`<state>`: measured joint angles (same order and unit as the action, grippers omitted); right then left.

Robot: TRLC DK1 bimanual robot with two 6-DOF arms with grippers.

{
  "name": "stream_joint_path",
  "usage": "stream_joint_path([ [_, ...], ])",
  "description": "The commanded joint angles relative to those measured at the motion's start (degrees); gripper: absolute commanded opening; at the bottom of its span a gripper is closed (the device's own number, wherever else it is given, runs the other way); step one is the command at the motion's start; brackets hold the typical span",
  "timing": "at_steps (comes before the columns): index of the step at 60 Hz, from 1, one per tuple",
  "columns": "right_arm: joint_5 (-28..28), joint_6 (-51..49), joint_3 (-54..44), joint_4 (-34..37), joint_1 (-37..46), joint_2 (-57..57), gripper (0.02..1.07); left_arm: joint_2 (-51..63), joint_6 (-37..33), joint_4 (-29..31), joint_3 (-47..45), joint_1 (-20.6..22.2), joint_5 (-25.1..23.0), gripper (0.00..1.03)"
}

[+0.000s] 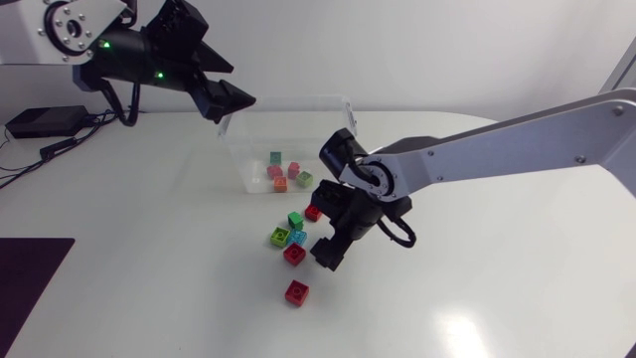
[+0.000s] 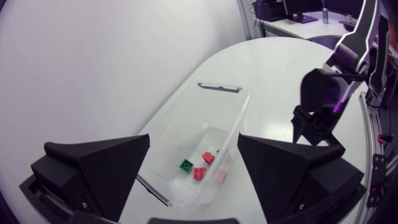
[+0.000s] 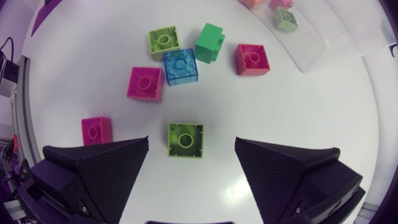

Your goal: Place the duplo bricks in the container

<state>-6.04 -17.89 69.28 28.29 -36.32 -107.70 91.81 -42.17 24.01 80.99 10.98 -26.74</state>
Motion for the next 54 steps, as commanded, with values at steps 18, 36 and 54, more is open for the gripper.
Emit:
stream_joint_path([
  [18,-0.81,-1.89,1.30,-0.87,-0.51,-5.94,0.58,-11.04,-11.00,7.72,-15.60,2.20,-2.70,0.99],
  [36,0.15,-1.89,0.42,-1.93,-0.42,-4.80,0.33,-11.04,-20.14,15.28,-21.31,3.69,-4.02,0.98],
  [54,0.24,-1.01,-2.30,-0.70,0.10,4.43,0.33,-8.49,-22.69,17.12,-27.47,12.22,-3.84,0.98],
])
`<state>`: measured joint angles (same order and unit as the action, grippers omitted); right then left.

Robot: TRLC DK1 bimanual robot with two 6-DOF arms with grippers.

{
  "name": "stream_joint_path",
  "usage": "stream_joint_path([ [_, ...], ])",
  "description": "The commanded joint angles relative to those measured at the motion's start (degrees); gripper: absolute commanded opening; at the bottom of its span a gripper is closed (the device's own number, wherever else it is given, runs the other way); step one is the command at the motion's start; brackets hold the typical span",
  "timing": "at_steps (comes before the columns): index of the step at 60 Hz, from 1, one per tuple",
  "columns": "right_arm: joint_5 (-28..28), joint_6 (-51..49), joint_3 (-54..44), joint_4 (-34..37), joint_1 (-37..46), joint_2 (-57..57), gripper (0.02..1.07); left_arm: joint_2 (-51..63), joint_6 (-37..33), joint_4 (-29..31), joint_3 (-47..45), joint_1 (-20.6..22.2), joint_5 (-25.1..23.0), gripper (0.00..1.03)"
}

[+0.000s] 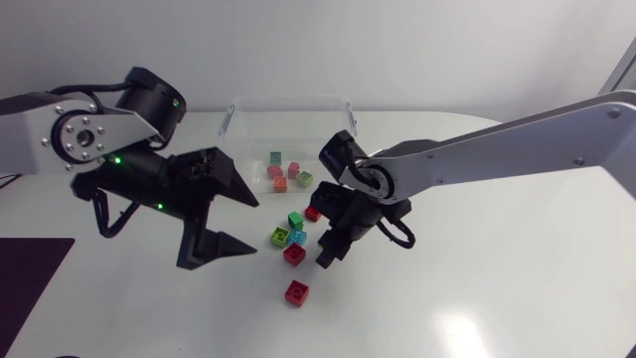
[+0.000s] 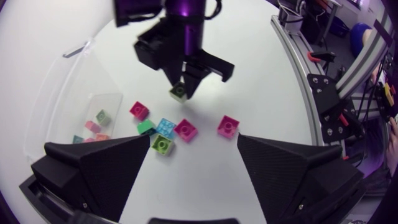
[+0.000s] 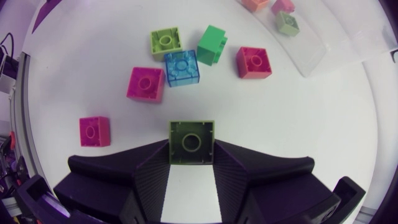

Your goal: Place the duplo bricks in the container

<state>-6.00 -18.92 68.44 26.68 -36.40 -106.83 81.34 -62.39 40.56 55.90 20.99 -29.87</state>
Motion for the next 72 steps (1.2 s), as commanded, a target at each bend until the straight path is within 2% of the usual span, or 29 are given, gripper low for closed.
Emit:
stream_joint_path([
  [1,0.11,0.11,-1.65,1.01,0.19,4.08,0.33,2.33,-2.47,0.49,-2.64,2.82,-0.63,0.98],
  [17,-0.15,0.64,-1.12,4.09,1.16,12.43,0.33,11.30,-3.62,-1.80,-2.99,8.45,1.04,0.98],
  [37,-2.17,1.25,3.01,6.99,5.11,18.76,0.33,19.21,-3.88,-6.01,-2.55,11.53,2.71,0.96],
  [52,-3.23,1.16,3.98,8.04,6.78,20.43,0.33,22.46,-3.70,-6.10,0.00,13.64,3.32,0.93],
  [63,-3.58,1.16,3.45,8.48,7.22,21.84,0.33,25.97,-3.44,-6.10,2.20,15.13,5.96,0.91],
  [66,-3.67,1.16,3.36,8.66,7.40,22.01,0.33,26.85,-3.44,-6.10,2.64,15.22,6.58,0.85],
  [70,-4.11,0.99,3.36,8.74,7.75,22.36,0.33,27.82,-3.26,-6.10,2.99,15.66,7.54,0.71],
  [72,-4.20,0.99,3.36,8.74,7.93,22.45,0.33,28.00,-3.26,-6.10,2.99,15.92,7.98,0.67],
])
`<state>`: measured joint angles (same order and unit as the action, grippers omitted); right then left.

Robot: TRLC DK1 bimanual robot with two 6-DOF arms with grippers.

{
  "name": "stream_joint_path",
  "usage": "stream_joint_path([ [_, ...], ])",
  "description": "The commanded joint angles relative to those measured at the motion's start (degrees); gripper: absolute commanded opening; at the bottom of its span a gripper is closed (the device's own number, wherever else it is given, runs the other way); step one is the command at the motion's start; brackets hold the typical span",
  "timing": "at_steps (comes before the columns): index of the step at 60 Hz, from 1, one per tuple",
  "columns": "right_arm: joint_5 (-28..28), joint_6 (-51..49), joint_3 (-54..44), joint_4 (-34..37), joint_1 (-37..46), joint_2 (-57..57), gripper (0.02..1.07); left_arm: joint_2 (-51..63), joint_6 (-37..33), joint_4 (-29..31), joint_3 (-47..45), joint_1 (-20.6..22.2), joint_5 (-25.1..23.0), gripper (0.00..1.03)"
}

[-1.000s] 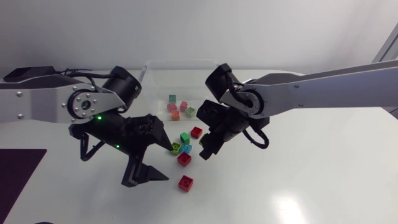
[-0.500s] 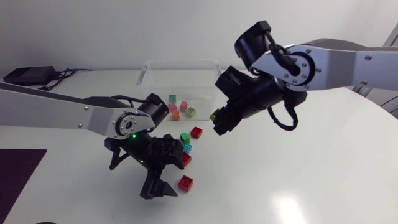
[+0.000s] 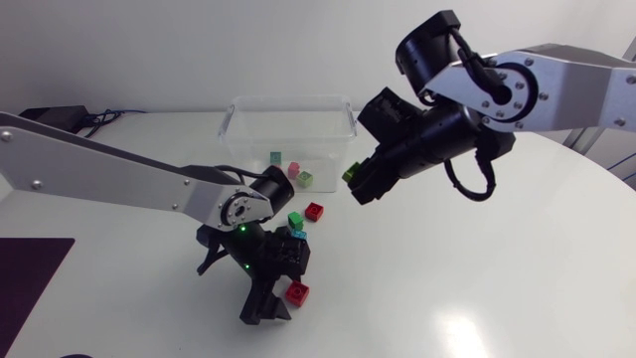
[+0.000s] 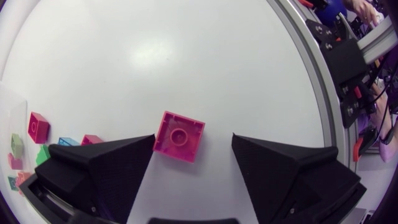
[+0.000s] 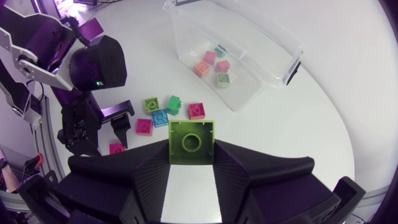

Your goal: Place the duplo bricks in the container

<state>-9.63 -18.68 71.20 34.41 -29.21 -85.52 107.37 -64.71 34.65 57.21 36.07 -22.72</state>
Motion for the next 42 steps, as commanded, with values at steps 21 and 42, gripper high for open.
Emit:
stream_joint_path([
  [21,-0.74,2.15,6.50,0.74,3.37,-0.62,0.33,1.96,0.37,-1.87,1.76,2.16,0.75,0.32],
  [42,-0.66,6.28,17.57,-3.12,4.16,-11.08,0.34,-4.10,0.90,-3.37,-2.19,0.40,-0.83,0.29],
])
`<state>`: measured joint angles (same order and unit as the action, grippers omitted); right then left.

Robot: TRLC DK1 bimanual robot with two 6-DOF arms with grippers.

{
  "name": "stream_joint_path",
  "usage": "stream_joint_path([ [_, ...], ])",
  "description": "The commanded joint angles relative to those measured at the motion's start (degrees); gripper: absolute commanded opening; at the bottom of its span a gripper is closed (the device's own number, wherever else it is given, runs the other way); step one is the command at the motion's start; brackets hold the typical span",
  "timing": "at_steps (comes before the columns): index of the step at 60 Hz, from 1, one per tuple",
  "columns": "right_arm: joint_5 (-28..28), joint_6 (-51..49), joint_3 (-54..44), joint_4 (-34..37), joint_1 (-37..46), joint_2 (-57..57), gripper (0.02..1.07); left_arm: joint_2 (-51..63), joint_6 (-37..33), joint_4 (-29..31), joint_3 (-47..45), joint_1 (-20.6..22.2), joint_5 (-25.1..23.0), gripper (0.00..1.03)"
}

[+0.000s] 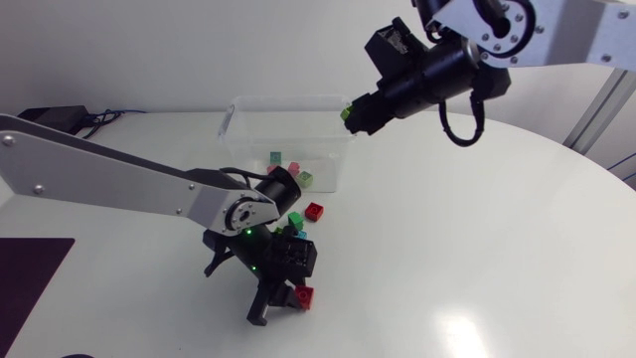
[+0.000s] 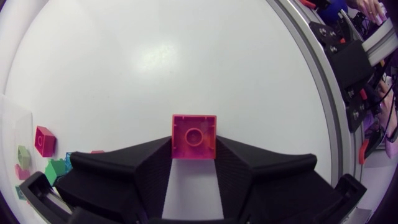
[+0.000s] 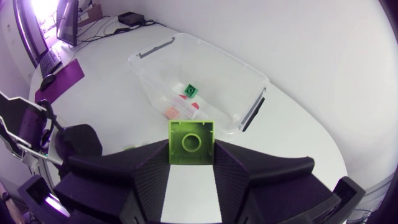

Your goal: Place the duplo bricks in the container

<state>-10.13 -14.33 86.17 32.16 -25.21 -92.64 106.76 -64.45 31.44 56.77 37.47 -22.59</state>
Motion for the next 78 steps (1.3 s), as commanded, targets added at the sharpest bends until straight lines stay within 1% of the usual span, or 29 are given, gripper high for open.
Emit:
stream_joint_path([
  [1,-0.24,2.11,3.04,-0.96,0.16,-4.48,0.34,-4.02,0.72,-0.06,-1.93,-1.26,-0.97,0.29],
  [10,-0.15,3.34,7.61,-2.63,0.08,-10.37,0.34,-9.38,0.37,1.43,-3.34,-3.90,-1.49,0.29],
  [16,0.02,3.60,10.60,-2.72,-0.19,-13.79,0.34,-13.95,0.11,3.54,-3.42,-6.45,-2.72,0.29],
  [22,0.37,3.69,13.32,-2.72,-0.45,-16.52,0.34,-18.87,0.37,3.63,-3.25,-9.26,-3.34,0.29],
  [35,0.46,3.60,17.89,-2.46,-0.19,-21.09,0.35,-23.70,0.29,5.82,1.59,-16.12,-6.06,0.30],
  [41,0.64,3.43,19.65,-2.02,0.16,-23.46,0.37,-23.79,0.46,6.26,4.22,-18.05,-6.33,0.30],
  [43,0.73,3.43,20.26,-1.66,0.16,-24.25,0.44,-23.79,0.55,6.53,5.37,-18.93,-6.59,0.30],
  [45,0.73,3.43,20.88,-1.49,0.34,-24.96,0.55,-23.79,0.64,6.79,6.33,-19.37,-7.03,0.30],
  [50,0.73,3.34,22.29,-0.61,0.69,-26.45,0.90,-23.53,1.08,7.05,8.71,-20.69,-7.73,0.30],
  [51,0.73,3.34,22.37,-0.61,0.78,-26.63,0.95,-23.44,1.25,7.05,9.23,-20.86,-7.82,0.30],
  [52,0.73,3.34,22.55,-0.61,0.87,-26.80,0.98,-23.26,1.52,7.05,9.76,-21.04,-7.91,0.30],
  [54,0.81,3.34,22.73,-0.61,0.95,-26.98,1.00,-22.74,2.04,6.88,10.90,-21.39,-8.17,0.30],
  [62,0.81,3.25,22.64,-0.61,1.31,-26.89,1.01,-20.54,4.50,6.00,15.21,-22.71,-9.40,0.30],
  [66,0.81,3.25,21.50,-0.61,1.39,-25.31,1.01,-19.05,8.28,2.57,17.41,-23.41,-9.75,0.30],
  [70,0.81,3.25,19.47,-0.70,1.31,-22.94,1.01,-18.08,10.22,0.29,18.72,-23.59,-9.93,0.30],
  [73,0.81,3.25,17.10,-0.96,1.13,-20.56,1.01,-16.32,13.12,-2.17,20.75,-24.11,-9.93,0.30],
  [78,0.73,3.25,12.44,-1.84,0.34,-16.43,1.01,-13.60,15.75,-4.99,23.21,-24.47,-9.93,0.30],
])
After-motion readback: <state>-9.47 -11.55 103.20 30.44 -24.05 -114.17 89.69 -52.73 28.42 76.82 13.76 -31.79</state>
